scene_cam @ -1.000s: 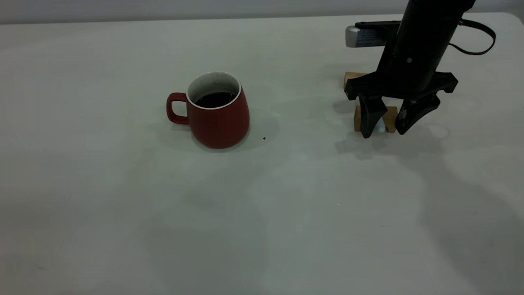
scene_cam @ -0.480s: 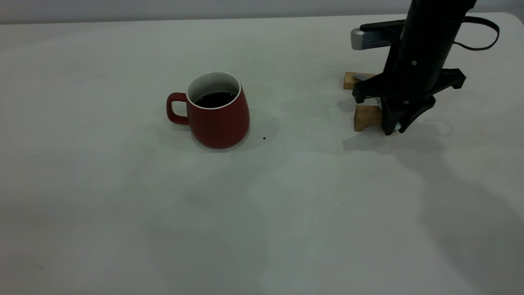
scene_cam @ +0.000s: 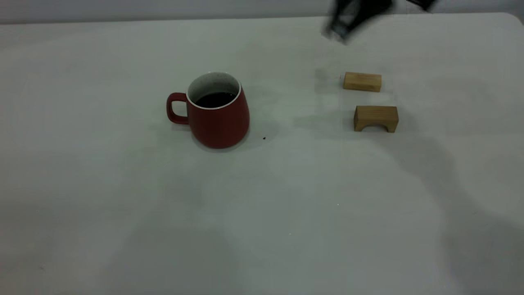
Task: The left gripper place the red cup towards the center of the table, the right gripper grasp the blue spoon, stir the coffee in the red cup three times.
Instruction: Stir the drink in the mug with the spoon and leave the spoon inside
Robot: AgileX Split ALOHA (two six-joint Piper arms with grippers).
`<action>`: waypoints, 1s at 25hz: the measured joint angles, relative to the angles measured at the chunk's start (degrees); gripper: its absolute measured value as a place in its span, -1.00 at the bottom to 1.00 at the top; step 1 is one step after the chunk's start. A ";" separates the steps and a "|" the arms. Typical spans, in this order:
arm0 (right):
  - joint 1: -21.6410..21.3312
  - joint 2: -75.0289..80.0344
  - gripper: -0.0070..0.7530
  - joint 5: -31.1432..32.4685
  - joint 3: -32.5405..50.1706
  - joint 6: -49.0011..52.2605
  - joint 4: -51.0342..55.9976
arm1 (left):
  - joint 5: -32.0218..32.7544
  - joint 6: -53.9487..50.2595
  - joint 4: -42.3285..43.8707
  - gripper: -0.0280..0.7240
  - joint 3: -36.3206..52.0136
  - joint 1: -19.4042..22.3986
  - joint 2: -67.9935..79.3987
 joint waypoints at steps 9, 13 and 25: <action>5.44 1.02 -0.59 0.26 -0.21 19.80 49.05 | 0.00 0.00 0.00 -0.27 0.00 0.00 0.00; 8.02 1.76 -0.59 -0.46 -0.21 24.24 57.54 | 0.00 0.00 0.00 -0.27 0.00 0.00 0.00; 8.13 8.01 -0.59 0.52 -0.25 37.56 61.72 | 0.00 0.00 0.00 -0.27 0.00 0.00 0.00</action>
